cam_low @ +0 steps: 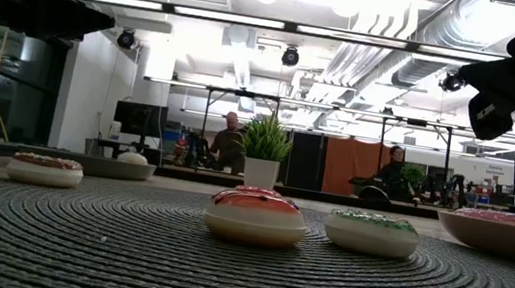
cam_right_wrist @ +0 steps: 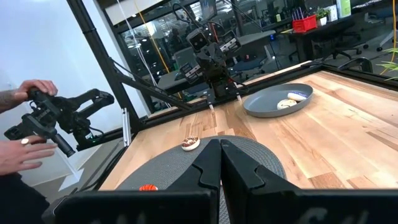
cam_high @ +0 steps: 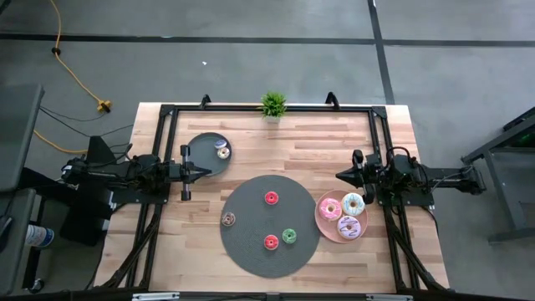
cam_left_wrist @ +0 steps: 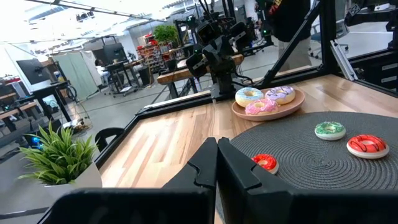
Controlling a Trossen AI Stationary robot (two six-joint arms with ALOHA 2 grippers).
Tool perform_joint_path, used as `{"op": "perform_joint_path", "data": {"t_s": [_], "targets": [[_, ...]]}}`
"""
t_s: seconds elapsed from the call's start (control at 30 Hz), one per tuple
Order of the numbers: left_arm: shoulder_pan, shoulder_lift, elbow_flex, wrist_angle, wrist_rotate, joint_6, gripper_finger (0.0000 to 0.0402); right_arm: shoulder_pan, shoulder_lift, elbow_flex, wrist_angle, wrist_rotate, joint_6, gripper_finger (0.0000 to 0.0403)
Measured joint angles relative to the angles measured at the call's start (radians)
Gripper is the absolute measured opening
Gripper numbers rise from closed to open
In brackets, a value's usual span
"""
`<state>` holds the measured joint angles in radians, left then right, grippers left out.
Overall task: Pick & Place donuts
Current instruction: Put the small brown donut on the gray plate
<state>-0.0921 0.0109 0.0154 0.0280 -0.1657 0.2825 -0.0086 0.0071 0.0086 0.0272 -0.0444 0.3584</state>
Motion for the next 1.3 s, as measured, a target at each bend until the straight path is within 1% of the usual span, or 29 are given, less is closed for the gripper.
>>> {"op": "perform_joint_path", "data": {"t_s": [0.27,0.43,0.67,1.13,1.2,1.3], "targets": [[0.0,0.0,0.0,0.0,0.004,-0.001,0.0,0.0,0.0,0.0,0.0,0.0,0.0,0.0],[0.0,0.0,0.0,0.007,0.073,-0.002,0.0,0.0,0.0,0.0,0.0,0.0,0.0,0.0],[0.0,0.0,0.0,-0.001,0.023,0.0,0.0,0.0,0.0,0.0,0.0,0.0,0.0,0.0],[0.0,0.0,0.0,-0.002,0.027,-0.001,0.0,0.0,0.0,0.0,0.0,0.0,0.0,0.0],[0.0,0.0,0.0,-0.005,0.051,-0.038,0.0,0.0,0.0,0.0,0.0,0.0,0.0,0.0],[0.0,0.0,0.0,-0.013,0.161,-0.222,0.0,0.0,0.0,0.0,0.0,0.0,0.0,0.0]]}}
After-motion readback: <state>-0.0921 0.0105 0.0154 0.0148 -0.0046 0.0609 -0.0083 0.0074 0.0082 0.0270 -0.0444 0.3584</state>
